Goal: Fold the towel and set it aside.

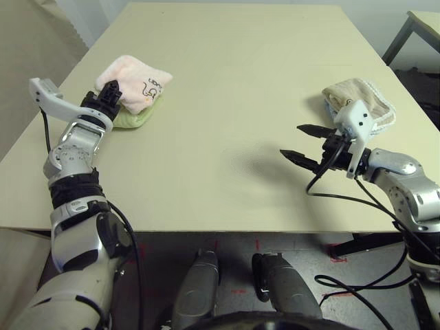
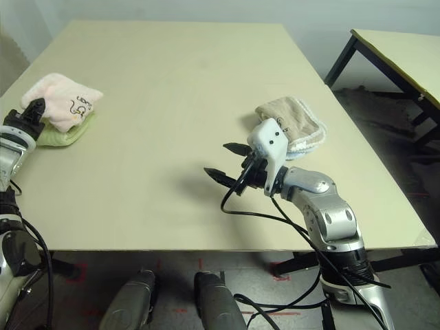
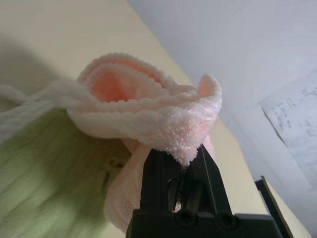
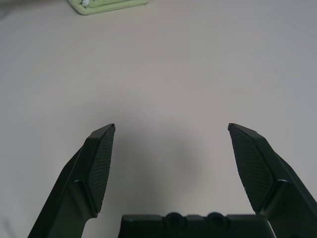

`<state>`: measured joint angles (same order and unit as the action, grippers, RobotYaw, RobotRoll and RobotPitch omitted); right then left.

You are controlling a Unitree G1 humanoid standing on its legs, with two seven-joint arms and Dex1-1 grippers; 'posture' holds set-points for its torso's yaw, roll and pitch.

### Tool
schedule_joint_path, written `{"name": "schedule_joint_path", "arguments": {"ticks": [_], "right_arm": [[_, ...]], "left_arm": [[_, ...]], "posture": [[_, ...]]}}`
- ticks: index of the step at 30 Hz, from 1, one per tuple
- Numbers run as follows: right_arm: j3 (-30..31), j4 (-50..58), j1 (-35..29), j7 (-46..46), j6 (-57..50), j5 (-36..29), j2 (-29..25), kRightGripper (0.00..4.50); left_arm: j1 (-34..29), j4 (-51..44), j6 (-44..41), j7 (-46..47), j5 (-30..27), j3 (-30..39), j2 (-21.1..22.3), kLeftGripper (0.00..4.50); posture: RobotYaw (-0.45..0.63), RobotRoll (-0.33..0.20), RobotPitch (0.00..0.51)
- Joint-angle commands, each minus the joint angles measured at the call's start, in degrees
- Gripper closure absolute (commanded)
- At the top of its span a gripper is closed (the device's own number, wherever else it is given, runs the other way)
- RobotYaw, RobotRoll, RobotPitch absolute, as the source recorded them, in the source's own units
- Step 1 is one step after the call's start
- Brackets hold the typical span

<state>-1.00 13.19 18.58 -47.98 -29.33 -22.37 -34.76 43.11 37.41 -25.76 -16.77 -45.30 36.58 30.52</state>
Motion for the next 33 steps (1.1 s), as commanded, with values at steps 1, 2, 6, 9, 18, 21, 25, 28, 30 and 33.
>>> {"name": "schedule_joint_path", "arguments": {"ticks": [1,2,6,9,18,21,25,28,30,33], "right_arm": [[-0.2,1.4,-1.19,0.2,-0.57,-0.77,-0.18,0.0],[-0.19,1.34,-1.17,0.18,-0.55,-0.81,-0.2,0.0],[-0.16,0.77,-0.4,-0.24,-0.54,-0.99,-0.4,0.0],[0.05,0.19,0.28,-0.72,-0.34,-0.98,-0.43,0.0],[0.15,0.64,0.18,-0.96,-0.6,-1.07,-0.35,0.0],[0.0,1.16,-0.44,-0.74,-0.81,-1.2,-0.41,0.0],[0.13,1.39,-0.69,-0.51,-0.89,-1.09,-0.32,0.0],[0.17,1.24,-0.52,-0.36,-0.79,-1.0,-0.13,0.0],[0.18,1.22,-0.48,-0.28,-0.75,-0.98,-0.04,0.0],[0.22,1.28,-0.57,-0.17,-0.71,-0.96,0.0,0.0]], "left_arm": [[-2.14,0.93,1.68,-0.5,0.44,2.49,1.98,4.47],[-2.75,0.79,1.83,-0.43,0.39,3.03,2.41,4.47],[-5.42,0.08,1.56,-0.25,-0.24,5.22,3.72,4.47],[-6.77,-0.14,1.07,-0.1,-0.69,6.22,3.39,4.47],[-5.46,-1.43,0.45,-1.24,-1.08,4.91,0.53,4.47],[-3.72,-0.6,0.65,-1.83,-0.86,4.38,0.63,4.47],[-0.1,2.51,0.96,-3.97,0.79,2.47,1.22,4.47],[1.2,3.37,0.43,-5.33,1.02,1.64,1.09,4.47],[1.39,3.72,0.33,-5.8,1.01,1.36,0.97,4.47],[0.71,3.86,0.52,-5.68,0.94,1.5,0.65,4.47]], "posture": [[-0.02,0.0,0.139],[-0.02,0.0,0.139],[-0.01,0.0,0.139],[0.0,0.0,0.136],[-0.01,0.0,0.129],[-0.01,0.0,0.126],[-0.02,0.0,0.124],[-0.02,0.0,0.122],[-0.02,0.0,0.121],[-0.03,0.0,0.123]]}}
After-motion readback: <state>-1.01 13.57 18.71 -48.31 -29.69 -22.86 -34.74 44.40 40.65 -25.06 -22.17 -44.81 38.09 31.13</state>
